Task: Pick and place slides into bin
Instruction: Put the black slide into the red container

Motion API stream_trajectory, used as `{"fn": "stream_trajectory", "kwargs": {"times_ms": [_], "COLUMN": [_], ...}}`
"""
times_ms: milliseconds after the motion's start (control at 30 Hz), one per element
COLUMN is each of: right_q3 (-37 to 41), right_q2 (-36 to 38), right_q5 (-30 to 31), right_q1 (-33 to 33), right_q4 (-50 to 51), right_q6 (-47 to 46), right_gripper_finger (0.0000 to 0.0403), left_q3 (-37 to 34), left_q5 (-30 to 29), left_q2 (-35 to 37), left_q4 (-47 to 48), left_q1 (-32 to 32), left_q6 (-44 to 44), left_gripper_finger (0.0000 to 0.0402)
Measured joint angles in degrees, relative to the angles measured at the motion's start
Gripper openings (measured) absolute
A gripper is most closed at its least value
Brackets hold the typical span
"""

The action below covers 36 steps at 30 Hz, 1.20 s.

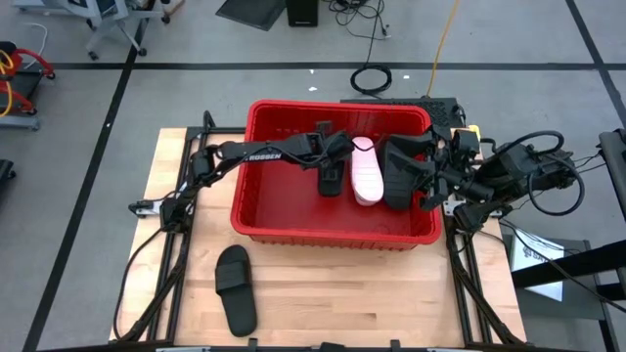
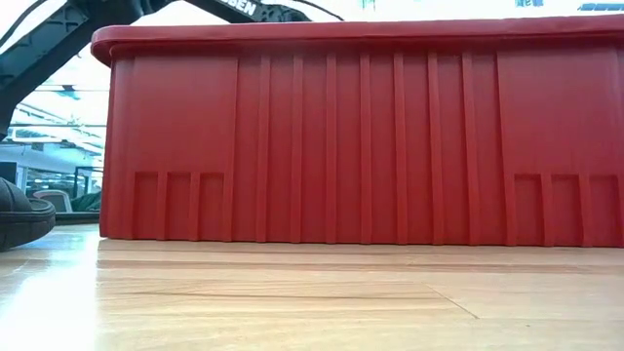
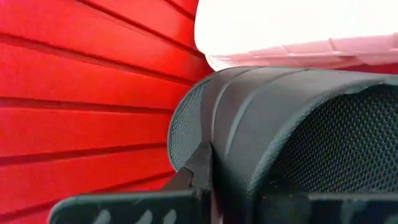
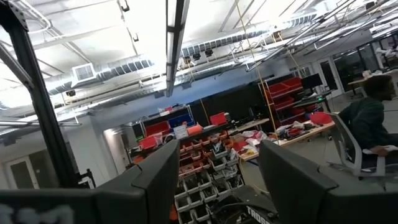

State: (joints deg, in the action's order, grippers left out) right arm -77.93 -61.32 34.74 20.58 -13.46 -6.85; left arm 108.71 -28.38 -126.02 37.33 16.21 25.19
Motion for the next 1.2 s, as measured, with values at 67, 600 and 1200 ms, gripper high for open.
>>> {"fn": "stream_trajectory", "kwargs": {"times_ms": [67,600,1200], "right_q3": [0.00,0.00,0.02], "right_q2": [0.00,0.00,0.00], "right_q5": [-0.03,-0.02,0.00], "right_q1": [0.01,0.02,0.04], "right_q4": [0.01,0.01,0.05], "right_q6": [-0.02,-1.31,-1.45], "right_gripper_finger": [0.0210,0.0210,0.0210], "left_q3": [-0.57,-8.31,-8.60], "left_q5": [0.23,2.79,1.15], "left_q2": [-0.02,0.02,-2.34], "left_q4": [-1.80,-6.65,-9.58], "left_q1": [0.42,1.66,1.29], "left_q6": [0.12,0.62,4.15], "left_gripper_finger": [0.0028,0.0028,0.0028]}}
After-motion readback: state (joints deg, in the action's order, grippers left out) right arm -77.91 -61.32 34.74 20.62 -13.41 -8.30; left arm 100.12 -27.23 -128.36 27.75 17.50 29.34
